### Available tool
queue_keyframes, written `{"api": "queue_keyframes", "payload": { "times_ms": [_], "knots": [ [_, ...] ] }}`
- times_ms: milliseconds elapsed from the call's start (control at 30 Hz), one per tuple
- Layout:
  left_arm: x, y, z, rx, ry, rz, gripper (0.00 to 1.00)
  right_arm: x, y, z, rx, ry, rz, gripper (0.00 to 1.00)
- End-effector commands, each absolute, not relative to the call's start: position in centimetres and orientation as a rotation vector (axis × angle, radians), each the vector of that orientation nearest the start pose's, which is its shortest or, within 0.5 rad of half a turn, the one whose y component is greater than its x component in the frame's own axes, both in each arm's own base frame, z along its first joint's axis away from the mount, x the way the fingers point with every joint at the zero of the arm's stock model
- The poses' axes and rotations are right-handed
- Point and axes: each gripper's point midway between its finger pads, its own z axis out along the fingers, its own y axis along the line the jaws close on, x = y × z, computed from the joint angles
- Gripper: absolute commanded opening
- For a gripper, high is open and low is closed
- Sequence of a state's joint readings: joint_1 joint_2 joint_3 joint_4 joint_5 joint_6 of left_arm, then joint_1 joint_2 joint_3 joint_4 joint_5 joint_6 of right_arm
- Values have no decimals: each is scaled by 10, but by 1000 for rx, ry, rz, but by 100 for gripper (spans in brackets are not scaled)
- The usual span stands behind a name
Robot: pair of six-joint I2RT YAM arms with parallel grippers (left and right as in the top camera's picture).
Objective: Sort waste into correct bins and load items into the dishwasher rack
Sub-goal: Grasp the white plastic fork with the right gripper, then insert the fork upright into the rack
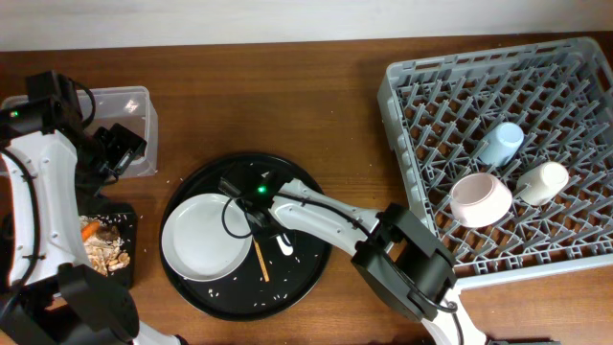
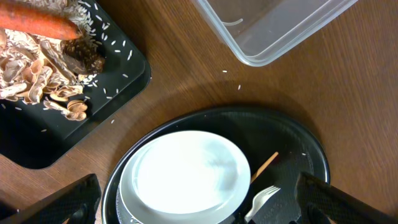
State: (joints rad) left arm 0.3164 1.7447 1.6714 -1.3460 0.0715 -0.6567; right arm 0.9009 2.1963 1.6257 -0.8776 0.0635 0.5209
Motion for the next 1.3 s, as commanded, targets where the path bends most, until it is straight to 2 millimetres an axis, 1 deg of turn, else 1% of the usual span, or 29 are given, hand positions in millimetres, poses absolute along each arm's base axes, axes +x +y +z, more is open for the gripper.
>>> {"api": "queue_keyframes", "payload": {
  "times_ms": [0, 167, 200, 300, 333, 400, 467, 600, 633, 700, 833, 900, 933, 967, 1000, 1033, 1133, 1167, 1267],
  "knots": [
    [337, 98, 175, -1414, 2641, -147, 99, 277, 323, -19, -573, 2959, -121, 21],
    [337, 98, 175, -1414, 2641, -146, 99, 274, 322, -14, -549, 2971, -143, 18],
    [337, 98, 175, -1414, 2641, -146, 99, 274, 322, -11, -543, 2981, -132, 17],
    [337, 98, 175, -1414, 2641, -147, 99, 281, 327, 4, -507, 3019, -58, 11],
    [337, 98, 175, -1414, 2641, -146, 99, 283, 328, 9, -493, 3031, -29, 10],
    [337, 98, 175, -1414, 2641, -147, 99, 289, 330, 19, -459, 3060, 38, 4],
    [337, 98, 175, -1414, 2641, -147, 99, 295, 326, 26, -419, 3080, 82, 4],
    [337, 98, 175, -1414, 2641, -146, 99, 310, 307, 37, -328, 3101, 104, 4],
    [337, 98, 175, -1414, 2641, -147, 99, 318, 296, 44, -281, 3104, 110, 4],
    [337, 98, 175, -1414, 2641, -146, 99, 333, 281, 62, -277, 3080, 146, 4],
    [337, 98, 175, -1414, 2641, -147, 99, 372, 239, 110, -212, 2994, 195, 4],
    [337, 98, 175, -1414, 2641, -147, 99, 393, 211, 135, -177, 2940, 209, 4],
    [337, 98, 175, -1414, 2641, -147, 99, 405, 193, 148, -164, 2910, 209, 5],
    [337, 98, 175, -1414, 2641, -147, 99, 413, 179, 156, -157, 2892, 204, 5],
    [337, 98, 175, -1414, 2641, -147, 99, 422, 159, 165, -133, 2876, 194, 5],
    [337, 98, 175, -1414, 2641, -147, 99, 431, 137, 171, -105, 2863, 180, 5],
    [337, 98, 175, -1414, 2641, -147, 99, 447, 76, 172, -56, 2847, 132, 5],
    [337, 98, 175, -1414, 2641, -147, 99, 450, 63, 172, -59, 2843, 119, 6],
    [337, 98, 175, -1414, 2641, -147, 99, 454, 39, 172, -74, 2835, 93, 6]
  ]
}}
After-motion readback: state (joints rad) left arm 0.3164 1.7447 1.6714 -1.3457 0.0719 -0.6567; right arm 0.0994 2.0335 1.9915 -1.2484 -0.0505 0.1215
